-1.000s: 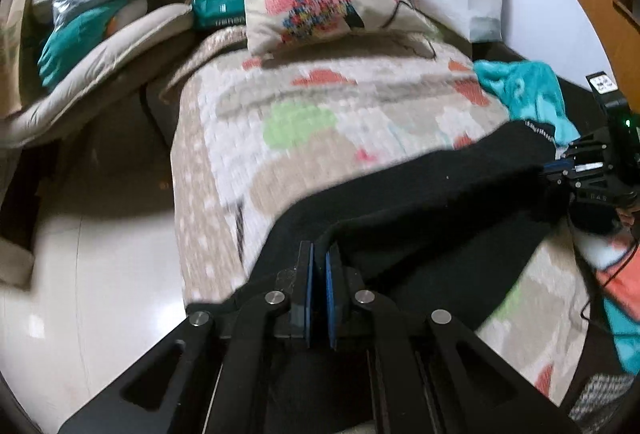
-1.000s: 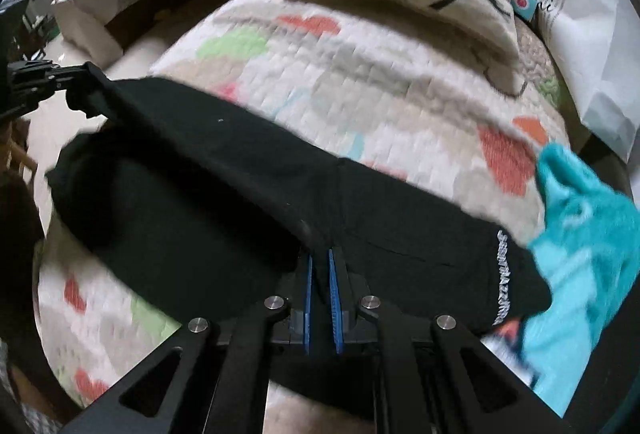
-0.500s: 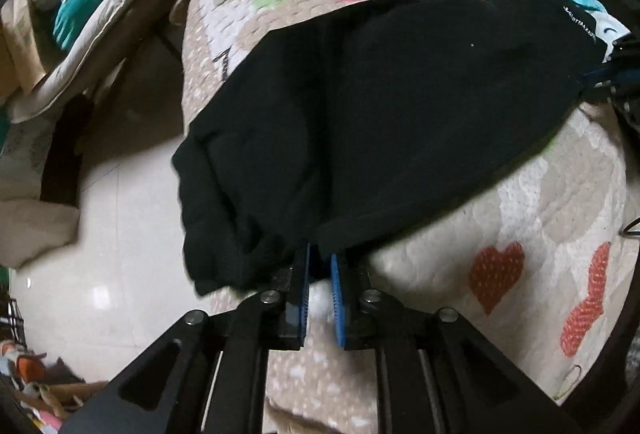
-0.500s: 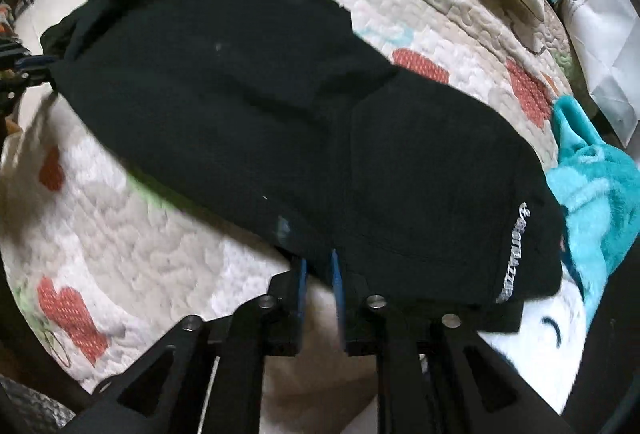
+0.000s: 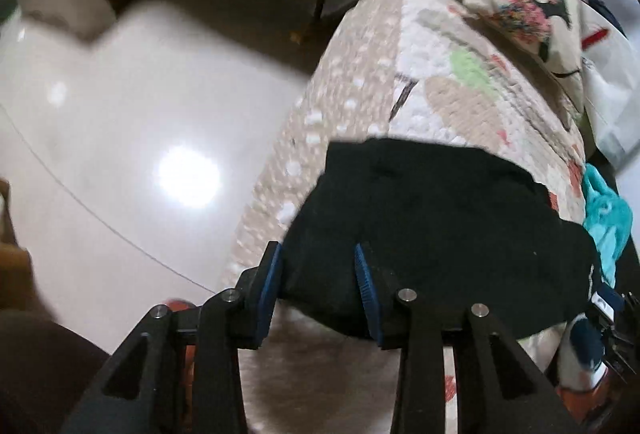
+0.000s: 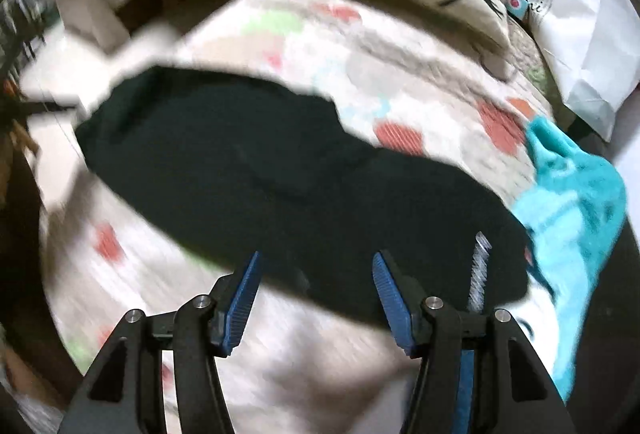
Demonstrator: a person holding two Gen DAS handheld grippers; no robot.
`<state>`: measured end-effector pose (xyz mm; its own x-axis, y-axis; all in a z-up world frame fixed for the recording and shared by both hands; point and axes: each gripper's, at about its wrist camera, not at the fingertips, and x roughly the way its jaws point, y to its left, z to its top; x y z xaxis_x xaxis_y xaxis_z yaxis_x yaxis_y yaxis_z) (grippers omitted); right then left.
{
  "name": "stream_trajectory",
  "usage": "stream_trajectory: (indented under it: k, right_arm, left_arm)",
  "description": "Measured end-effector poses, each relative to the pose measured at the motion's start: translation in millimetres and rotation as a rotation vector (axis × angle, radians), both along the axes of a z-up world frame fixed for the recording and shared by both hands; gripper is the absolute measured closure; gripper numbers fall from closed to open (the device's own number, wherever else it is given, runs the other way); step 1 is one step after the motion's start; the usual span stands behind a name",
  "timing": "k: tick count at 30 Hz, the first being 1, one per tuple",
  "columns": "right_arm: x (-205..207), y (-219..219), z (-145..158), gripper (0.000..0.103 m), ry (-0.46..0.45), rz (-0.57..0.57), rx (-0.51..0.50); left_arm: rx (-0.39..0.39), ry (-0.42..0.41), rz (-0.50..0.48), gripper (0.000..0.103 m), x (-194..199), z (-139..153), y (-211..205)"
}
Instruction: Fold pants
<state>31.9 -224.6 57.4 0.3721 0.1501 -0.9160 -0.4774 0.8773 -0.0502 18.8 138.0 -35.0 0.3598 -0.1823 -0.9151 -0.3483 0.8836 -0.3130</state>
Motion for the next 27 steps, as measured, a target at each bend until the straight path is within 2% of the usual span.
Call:
stream_trajectory:
  k: [2, 5, 7, 8, 10, 15, 17, 19, 20, 22, 24, 25, 26, 27]
  right_arm:
    - [14, 20, -3, 0.041, 0.002, 0.012, 0.051]
    - [32, 52, -10, 0.041, 0.024, 0.032, 0.124]
    - [41, 81, -12, 0.041, 0.042, 0.071, 0.176]
    - [45, 101, -13, 0.041, 0.046, 0.101, 0.19]
    - [52, 132, -17, 0.041, 0.053, 0.153, 0.193]
    - [55, 227, -30, 0.04, 0.064, 0.317, 0.172]
    - [58, 261, -39, 0.04, 0.065, 0.387, 0.127]
    - [63, 283, -47, 0.04, 0.075, 0.421, 0.087]
    - [67, 298, -55, 0.04, 0.092, 0.437, 0.061]
    - [72, 317, -71, 0.04, 0.124, 0.456, 0.017]
    - [72, 326, -83, 0.042, 0.159, 0.479, -0.021]
    - [71, 330, -88, 0.051, 0.181, 0.489, -0.035]
    - [68, 334, -95, 0.077, 0.197, 0.495, -0.07]
    - [64, 336, -100, 0.078, 0.191, 0.499, -0.104]
  left_arm:
    - [-0.013, 0.014, 0.016, 0.062, 0, -15, -2]
    - [0.006, -0.006, 0.045, 0.045, -5, -26, -1]
    - [-0.017, -0.032, 0.062, 0.045, -11, -29, 2]
    - [-0.028, -0.04, 0.064, 0.047, -13, -29, 3]
    - [-0.116, -0.073, 0.062, 0.075, -16, -33, 5]
    - [-0.137, -0.095, 0.085, 0.075, -22, -30, 3]
    - [-0.133, -0.097, 0.113, 0.067, -26, -32, 3]
    - [-0.15, -0.08, 0.162, 0.048, -31, -38, 8]
    - [-0.169, -0.066, 0.185, 0.043, -32, -43, 11]
    - [-0.219, -0.046, 0.209, 0.041, -34, -50, 16]
    - [-0.245, -0.036, 0.181, 0.048, -33, -50, 16]
    - [-0.254, -0.042, 0.158, 0.065, -31, -48, 15]
    - [-0.263, -0.049, 0.13, 0.075, -30, -46, 14]
    - [-0.269, -0.058, 0.105, 0.081, -29, -42, 13]
